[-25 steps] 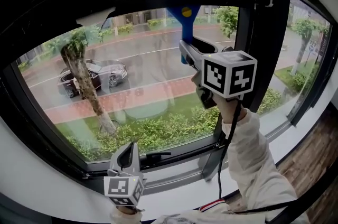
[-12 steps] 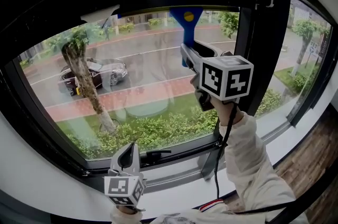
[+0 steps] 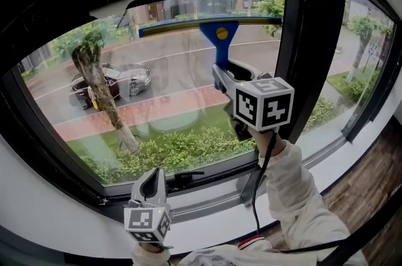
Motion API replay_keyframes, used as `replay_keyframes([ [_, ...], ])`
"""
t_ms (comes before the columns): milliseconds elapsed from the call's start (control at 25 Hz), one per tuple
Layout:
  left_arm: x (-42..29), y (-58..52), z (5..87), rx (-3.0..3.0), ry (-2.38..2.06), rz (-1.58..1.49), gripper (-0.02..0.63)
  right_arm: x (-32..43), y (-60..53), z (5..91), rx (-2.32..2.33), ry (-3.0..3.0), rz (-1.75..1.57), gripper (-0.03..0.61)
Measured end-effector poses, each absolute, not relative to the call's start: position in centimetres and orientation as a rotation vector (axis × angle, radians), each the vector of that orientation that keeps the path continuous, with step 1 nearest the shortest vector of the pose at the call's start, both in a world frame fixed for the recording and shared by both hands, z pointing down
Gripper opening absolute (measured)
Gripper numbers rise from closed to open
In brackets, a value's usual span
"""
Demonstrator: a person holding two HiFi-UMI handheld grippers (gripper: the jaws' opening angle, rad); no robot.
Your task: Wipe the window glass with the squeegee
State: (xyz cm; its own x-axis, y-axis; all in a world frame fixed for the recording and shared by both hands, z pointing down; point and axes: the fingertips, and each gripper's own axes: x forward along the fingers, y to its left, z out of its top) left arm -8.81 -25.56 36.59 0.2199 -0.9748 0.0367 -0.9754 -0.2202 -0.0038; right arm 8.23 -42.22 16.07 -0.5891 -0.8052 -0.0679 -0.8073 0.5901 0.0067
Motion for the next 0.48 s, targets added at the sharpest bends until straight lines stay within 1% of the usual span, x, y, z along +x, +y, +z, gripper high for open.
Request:
replay_keyframes([
  [480, -7.6, -25.3, 37.9, 2.447, -1.896, 0.093, 0.000, 8.8, -41.5, 21.8, -1.425, 2.801, -0.034, 0.133],
])
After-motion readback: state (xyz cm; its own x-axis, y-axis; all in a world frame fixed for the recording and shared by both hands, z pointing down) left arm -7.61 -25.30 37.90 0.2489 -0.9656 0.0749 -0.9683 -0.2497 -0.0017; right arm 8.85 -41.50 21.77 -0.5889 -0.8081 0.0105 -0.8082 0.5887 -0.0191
